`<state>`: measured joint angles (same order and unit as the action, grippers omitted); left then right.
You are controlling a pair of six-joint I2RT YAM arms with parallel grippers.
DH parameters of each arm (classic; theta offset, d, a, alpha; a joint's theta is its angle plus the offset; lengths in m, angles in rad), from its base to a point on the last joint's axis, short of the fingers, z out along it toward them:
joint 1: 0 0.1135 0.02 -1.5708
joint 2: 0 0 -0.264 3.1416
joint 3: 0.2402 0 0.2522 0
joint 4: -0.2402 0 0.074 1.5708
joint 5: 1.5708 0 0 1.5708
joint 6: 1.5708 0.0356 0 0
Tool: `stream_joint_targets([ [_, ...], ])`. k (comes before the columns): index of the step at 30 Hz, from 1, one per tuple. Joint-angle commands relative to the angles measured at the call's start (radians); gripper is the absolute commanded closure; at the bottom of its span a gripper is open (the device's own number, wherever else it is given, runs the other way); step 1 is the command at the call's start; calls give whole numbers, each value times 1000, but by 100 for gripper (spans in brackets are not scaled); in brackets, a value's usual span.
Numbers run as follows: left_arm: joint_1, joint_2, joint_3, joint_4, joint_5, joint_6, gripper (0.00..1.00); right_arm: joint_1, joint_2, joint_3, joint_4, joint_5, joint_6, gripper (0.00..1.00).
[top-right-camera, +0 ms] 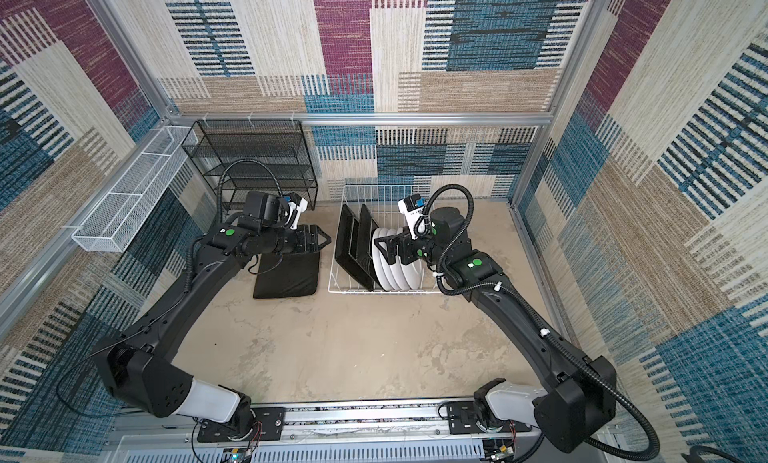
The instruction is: Unload the plates from the dish rack
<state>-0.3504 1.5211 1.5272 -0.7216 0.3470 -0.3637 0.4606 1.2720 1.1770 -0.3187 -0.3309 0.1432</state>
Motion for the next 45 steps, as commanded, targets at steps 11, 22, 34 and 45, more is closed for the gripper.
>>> stream_joint_targets([
  [11,-26,247,167,-1,77,-17,31,1,22,-20,31,13,28,0],
  [22,-50,383,297,-73,49,-11,44,1,45,-21,42,29,38,0],
  [34,-87,416,327,-131,-19,-9,51,1,76,-17,63,29,48,0],
  [45,-105,429,315,-138,-42,-42,57,1,38,-43,60,34,54,0],
])
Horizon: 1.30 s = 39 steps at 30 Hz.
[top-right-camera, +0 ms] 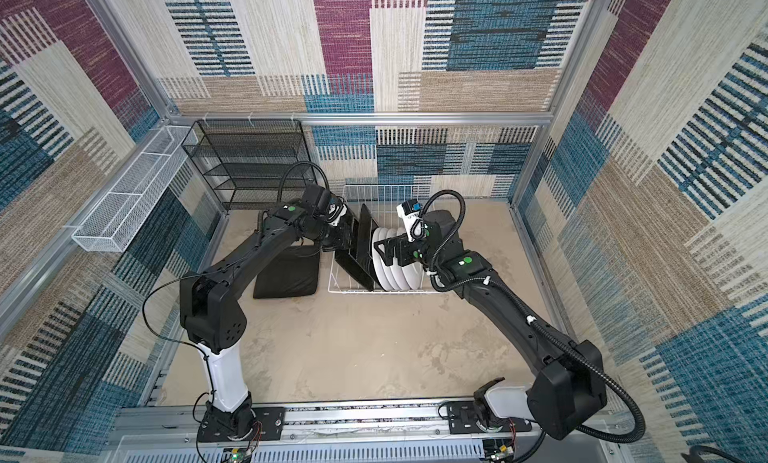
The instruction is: Unload the plates from the dish rack
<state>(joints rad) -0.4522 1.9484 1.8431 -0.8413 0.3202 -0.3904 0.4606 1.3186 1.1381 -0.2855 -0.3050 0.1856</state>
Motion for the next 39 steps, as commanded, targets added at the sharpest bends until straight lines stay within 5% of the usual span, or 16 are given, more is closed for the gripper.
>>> stream_joint_targets([
  [1,-5,1,-2,-19,-17,-19,59,1,-11,-5,27,9,11,0],
  [10,-17,-17,-19,-19,-45,-54,70,1,-58,-33,40,18,4,0],
  [20,-20,-5,-24,-18,-49,-84,99,1,-63,-20,19,26,-11,0],
  [39,-21,-54,-62,30,-3,-144,100,1,-41,-15,11,31,-9,0],
])
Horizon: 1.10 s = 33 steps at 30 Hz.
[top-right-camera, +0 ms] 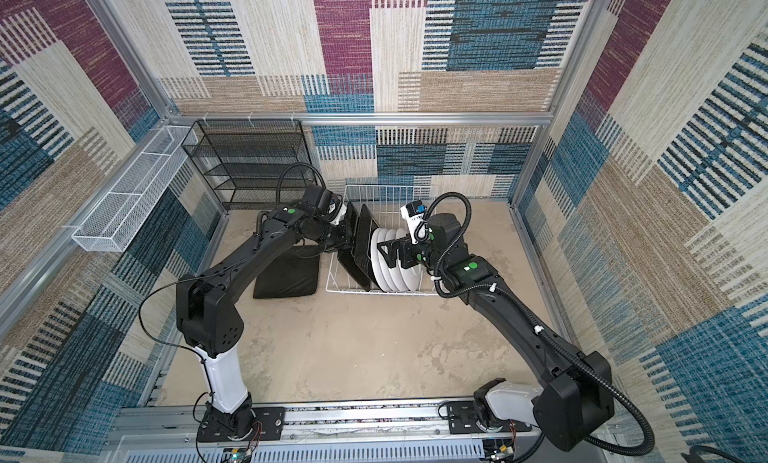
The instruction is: Unload the plates from the dish rack
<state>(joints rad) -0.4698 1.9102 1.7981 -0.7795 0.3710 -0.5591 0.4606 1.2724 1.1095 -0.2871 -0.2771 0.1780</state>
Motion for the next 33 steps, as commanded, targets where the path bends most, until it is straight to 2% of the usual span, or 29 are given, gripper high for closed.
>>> stream_joint_targets([
  [1,-3,-22,-24,-25,-53,19,100,1,5,14,11,3,1,0],
  [16,-3,-123,-60,64,-47,-26,100,1,2,16,19,4,15,0],
  [28,4,-190,-37,53,-11,-30,100,1,-3,21,20,11,26,0],
  [33,8,-216,-9,14,-38,-6,100,1,-4,23,23,10,30,0],
])
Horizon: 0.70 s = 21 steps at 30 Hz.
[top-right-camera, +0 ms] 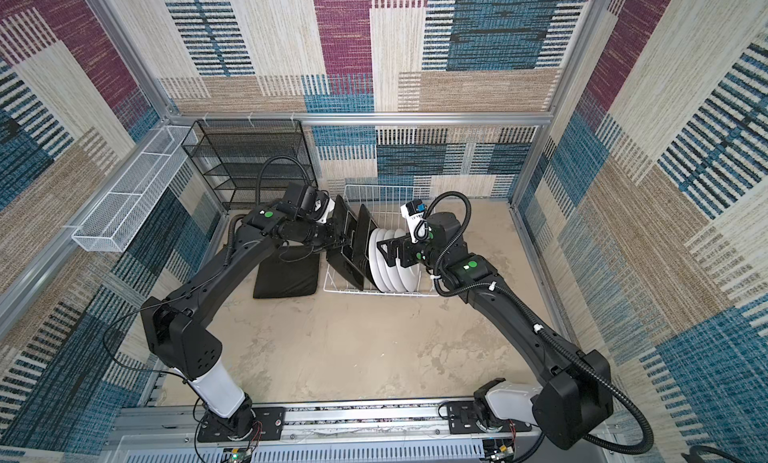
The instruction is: Unload the plates from the dish rack
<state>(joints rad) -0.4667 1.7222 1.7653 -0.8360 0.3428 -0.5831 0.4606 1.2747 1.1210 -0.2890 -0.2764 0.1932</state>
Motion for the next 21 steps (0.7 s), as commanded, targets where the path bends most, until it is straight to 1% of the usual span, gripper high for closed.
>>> stream_joint_targets([
  [1,5,-34,24,66,-13,21,100,2,-5,11,26,9,15,0],
  [10,17,-80,19,41,-41,43,100,1,-13,4,35,16,13,0],
  [21,27,-160,-9,51,-63,31,100,1,-22,-1,42,14,15,0],
])
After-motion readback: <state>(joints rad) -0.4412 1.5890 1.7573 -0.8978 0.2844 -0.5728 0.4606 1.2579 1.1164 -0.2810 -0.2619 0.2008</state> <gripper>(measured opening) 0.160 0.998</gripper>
